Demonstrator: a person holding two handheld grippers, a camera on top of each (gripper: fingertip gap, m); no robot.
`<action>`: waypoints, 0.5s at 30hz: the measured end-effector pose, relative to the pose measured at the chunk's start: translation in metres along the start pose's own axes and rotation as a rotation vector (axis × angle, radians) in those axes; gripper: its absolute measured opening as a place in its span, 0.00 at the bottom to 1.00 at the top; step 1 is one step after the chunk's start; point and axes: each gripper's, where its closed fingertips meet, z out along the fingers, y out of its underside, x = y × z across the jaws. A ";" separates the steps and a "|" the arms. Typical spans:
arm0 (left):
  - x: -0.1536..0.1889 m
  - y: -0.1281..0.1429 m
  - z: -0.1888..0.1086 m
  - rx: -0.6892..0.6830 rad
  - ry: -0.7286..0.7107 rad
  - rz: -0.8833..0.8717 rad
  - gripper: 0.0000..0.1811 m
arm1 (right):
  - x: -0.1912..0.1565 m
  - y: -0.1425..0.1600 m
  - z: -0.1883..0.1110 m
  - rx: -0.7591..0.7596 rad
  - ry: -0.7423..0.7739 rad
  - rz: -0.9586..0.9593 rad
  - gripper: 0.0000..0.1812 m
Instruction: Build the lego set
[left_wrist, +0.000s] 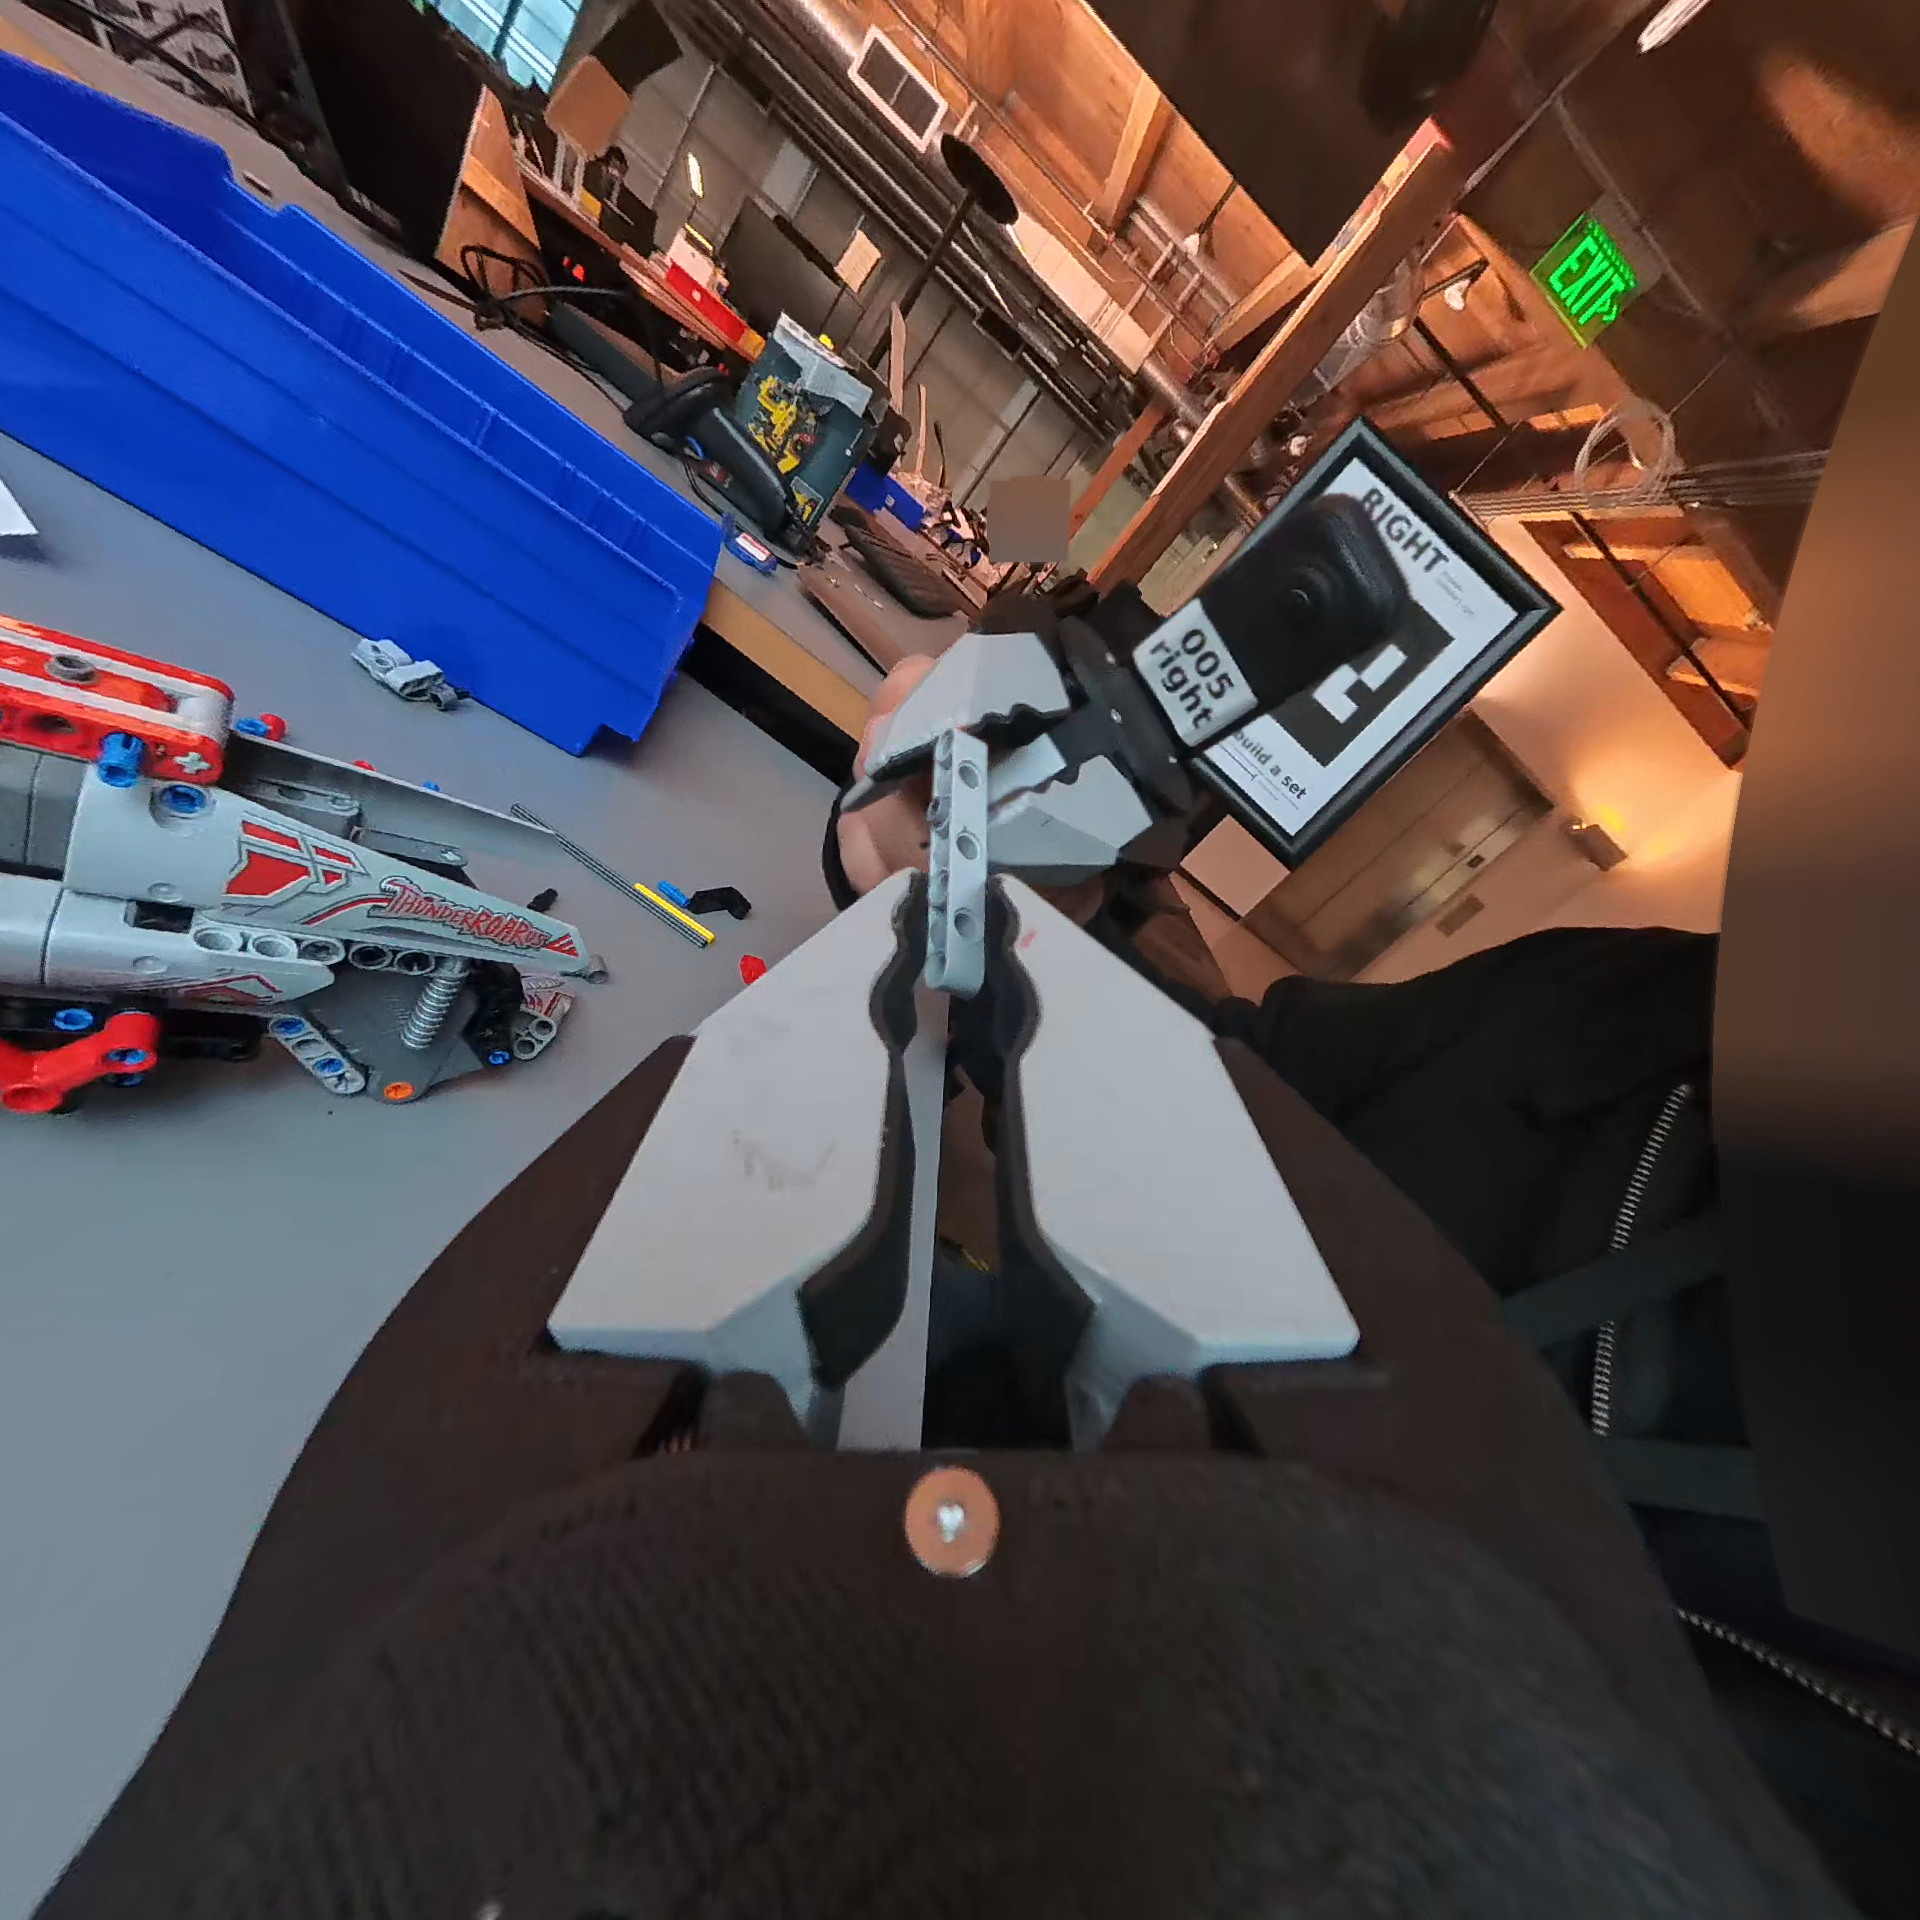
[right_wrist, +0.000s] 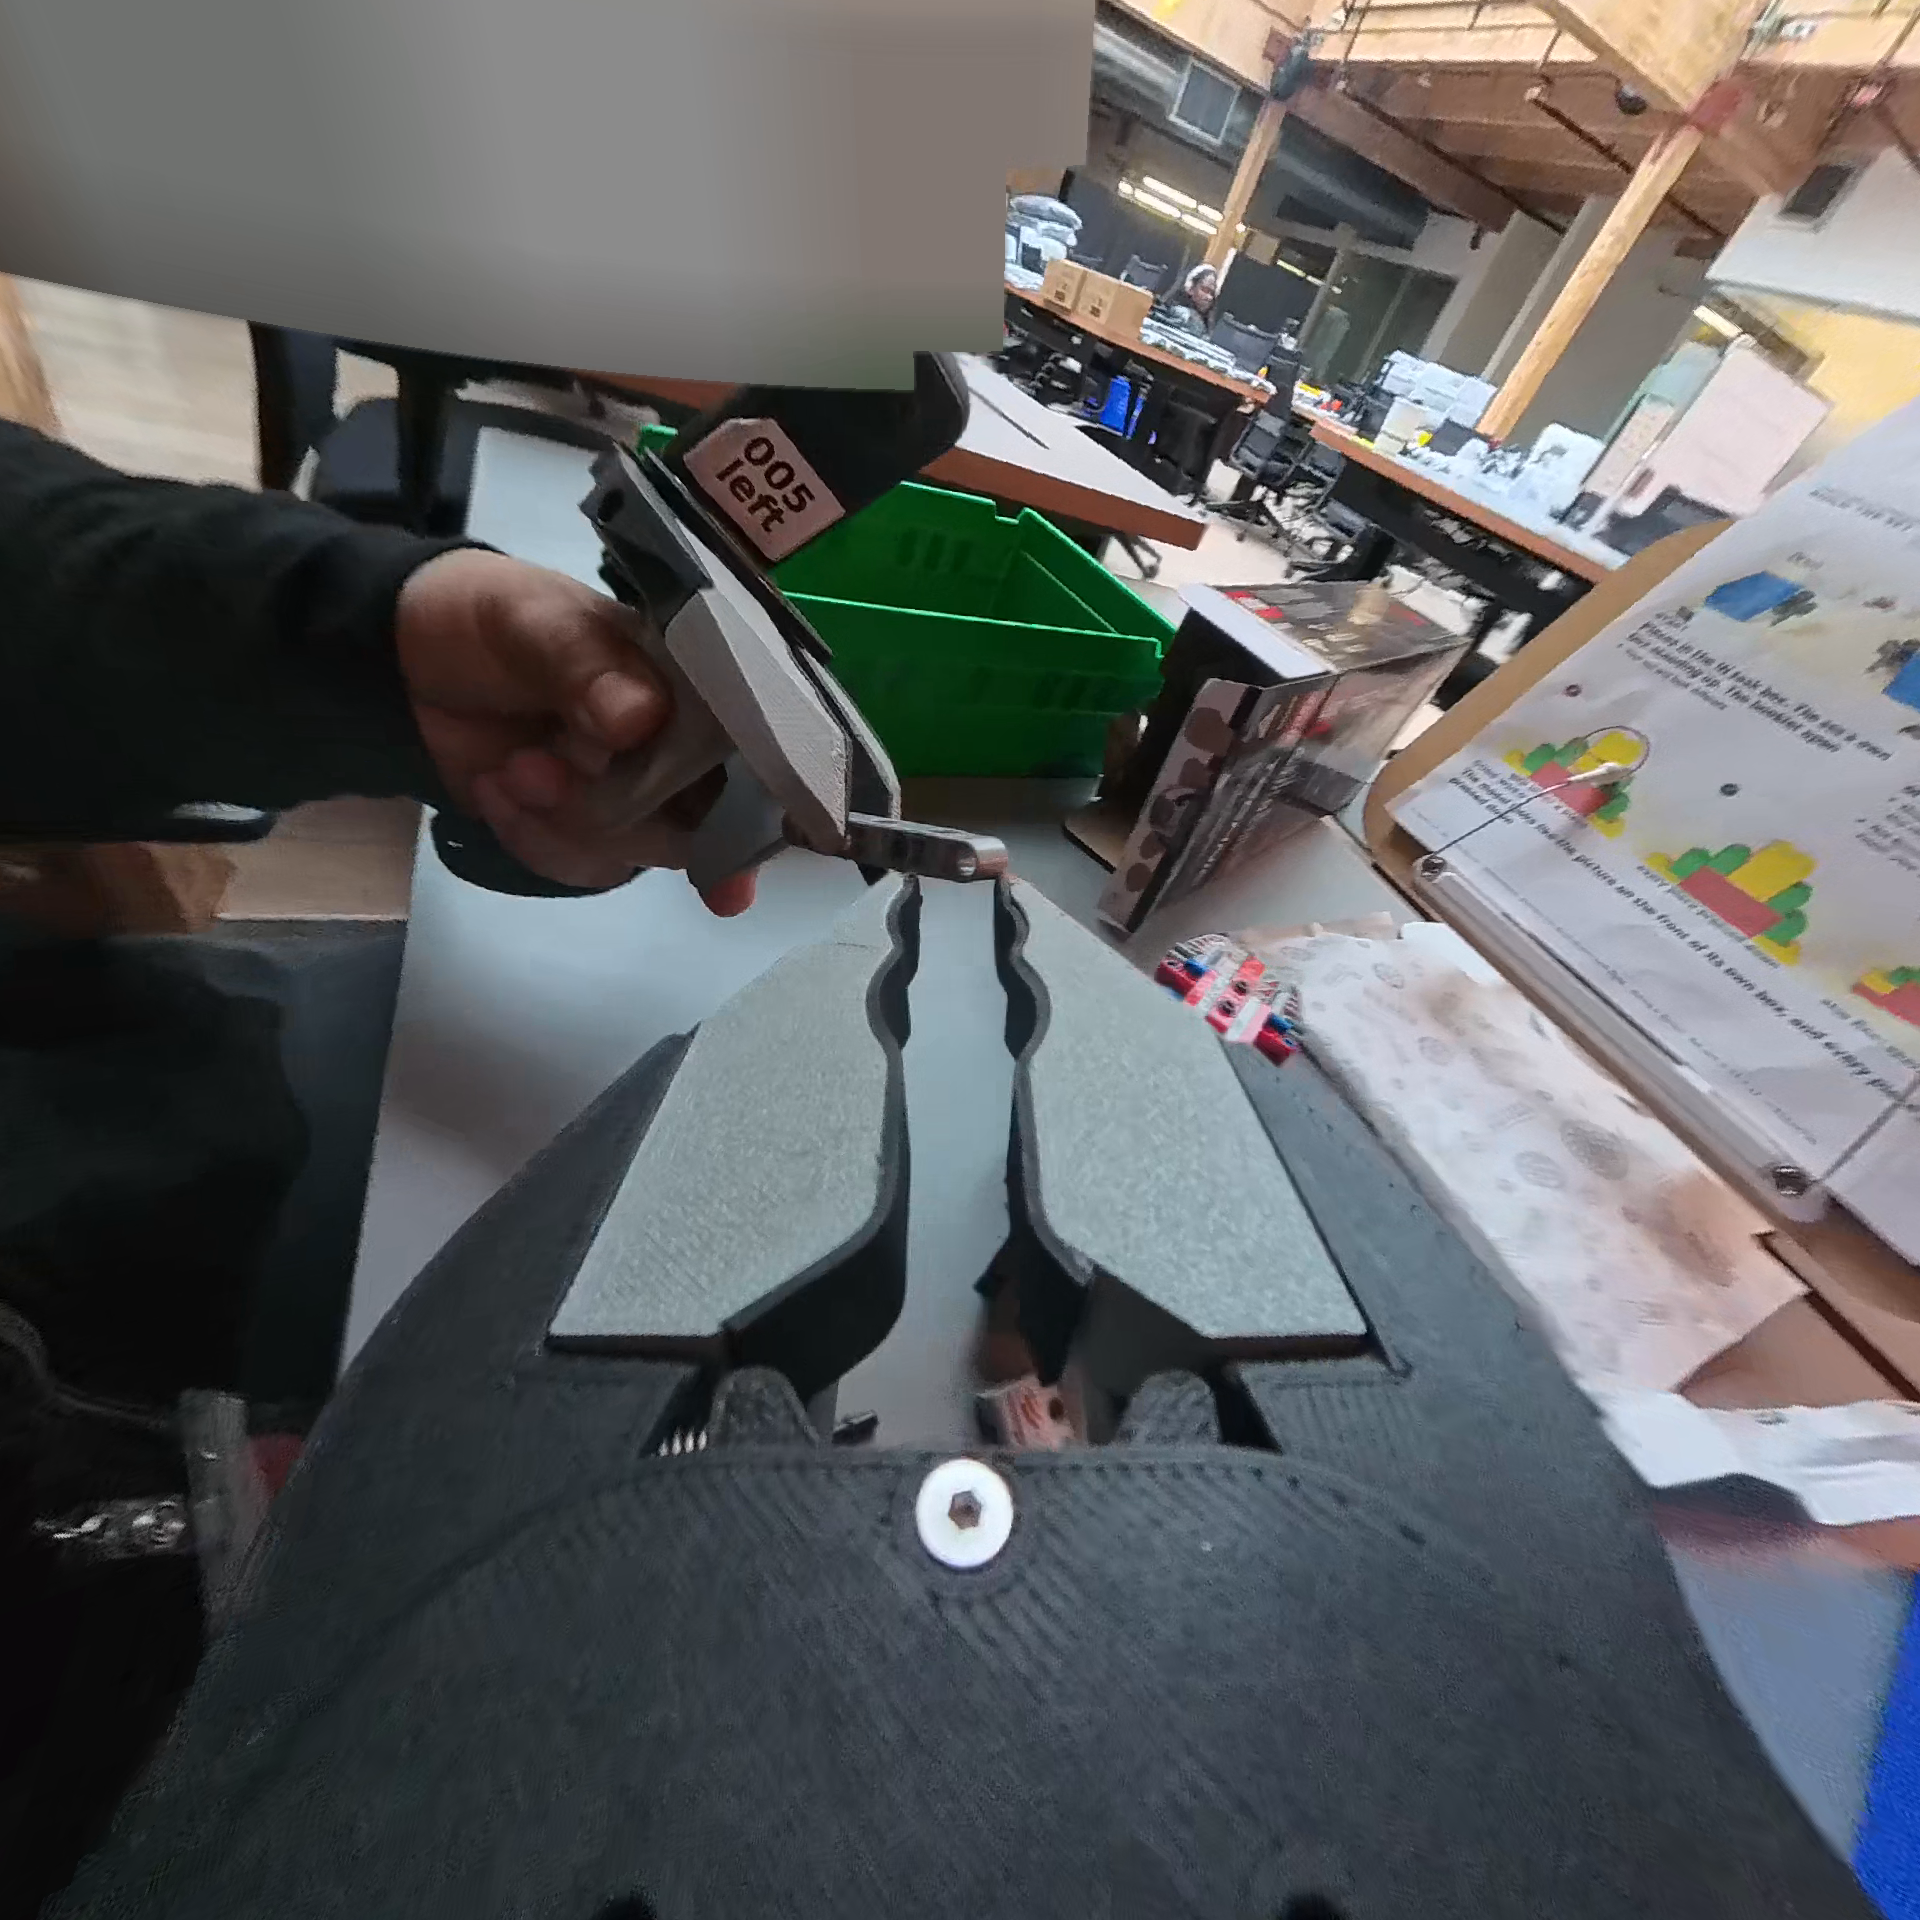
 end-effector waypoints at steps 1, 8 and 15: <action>0.000 -0.001 0.000 0.009 0.002 0.001 0.05 | -0.001 -0.001 0.000 0.013 -0.023 0.037 0.07; 0.000 -0.004 -0.001 0.030 -0.001 0.017 0.05 | -0.004 -0.007 0.001 0.095 -0.114 0.240 0.05; 0.001 -0.007 -0.001 0.052 -0.025 0.048 0.05 | -0.001 -0.012 -0.002 0.155 -0.156 0.348 0.02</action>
